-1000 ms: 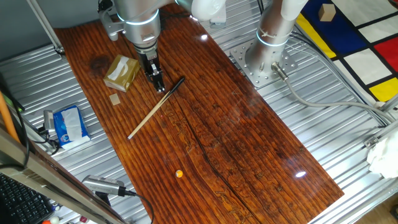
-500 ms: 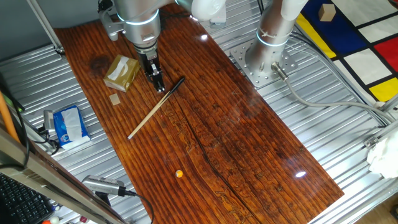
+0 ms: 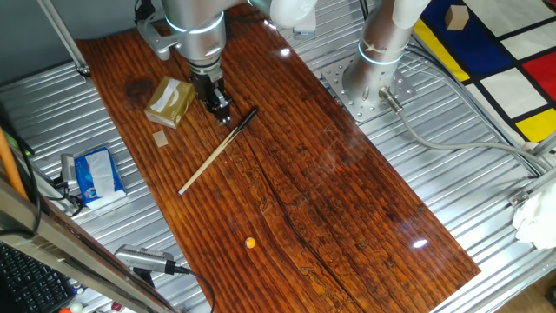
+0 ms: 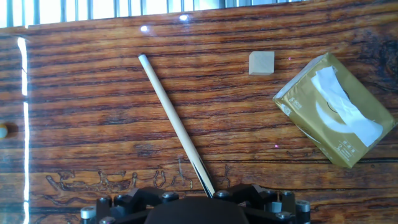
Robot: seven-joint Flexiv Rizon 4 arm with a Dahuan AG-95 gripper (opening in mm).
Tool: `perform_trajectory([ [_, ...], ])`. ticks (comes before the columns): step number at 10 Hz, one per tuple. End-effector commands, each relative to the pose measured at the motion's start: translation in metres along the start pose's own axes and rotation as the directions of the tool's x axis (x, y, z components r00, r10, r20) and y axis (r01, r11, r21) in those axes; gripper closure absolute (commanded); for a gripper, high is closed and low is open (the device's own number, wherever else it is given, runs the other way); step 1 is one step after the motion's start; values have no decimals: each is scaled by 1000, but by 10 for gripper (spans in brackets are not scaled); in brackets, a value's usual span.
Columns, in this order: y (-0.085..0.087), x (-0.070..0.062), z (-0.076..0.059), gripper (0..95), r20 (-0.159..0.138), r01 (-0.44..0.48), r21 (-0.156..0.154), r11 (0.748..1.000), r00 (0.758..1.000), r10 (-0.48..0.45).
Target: Hit the pool ball
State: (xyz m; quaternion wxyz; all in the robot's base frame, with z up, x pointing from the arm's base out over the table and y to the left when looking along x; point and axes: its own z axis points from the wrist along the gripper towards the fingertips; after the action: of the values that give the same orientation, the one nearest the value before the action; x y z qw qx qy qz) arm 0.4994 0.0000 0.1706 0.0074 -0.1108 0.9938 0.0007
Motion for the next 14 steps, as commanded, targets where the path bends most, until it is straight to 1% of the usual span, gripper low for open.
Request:
perform_trajectory([
  [1, 0, -1, 0, 950, 1, 44, 1, 999, 999, -44],
  [5, 0, -1, 0, 950, -2, 73, 0, 997, 997, -73],
  [6, 0, -1, 0, 950, -3, 100, -1, 995, 995, -100],
  [7, 0, -1, 1, 950, -3, 144, -2, 990, 990, -144],
  [8, 1, -1, 1, 950, -3, 217, -2, 976, 976, -217],
  [9, 2, -2, 2, 950, -2, 239, 0, 971, 971, -239],
  [10, 4, -3, 2, 950, -3, 230, 1, 973, 973, -230],
  [12, 5, -3, 3, 950, 0, 248, 1, 969, 969, -248],
  [13, 5, -3, 3, 950, -3, 273, 0, 962, 962, -273],
  [14, 5, -3, 3, 950, -12, 324, 2, 946, 946, -324],
])
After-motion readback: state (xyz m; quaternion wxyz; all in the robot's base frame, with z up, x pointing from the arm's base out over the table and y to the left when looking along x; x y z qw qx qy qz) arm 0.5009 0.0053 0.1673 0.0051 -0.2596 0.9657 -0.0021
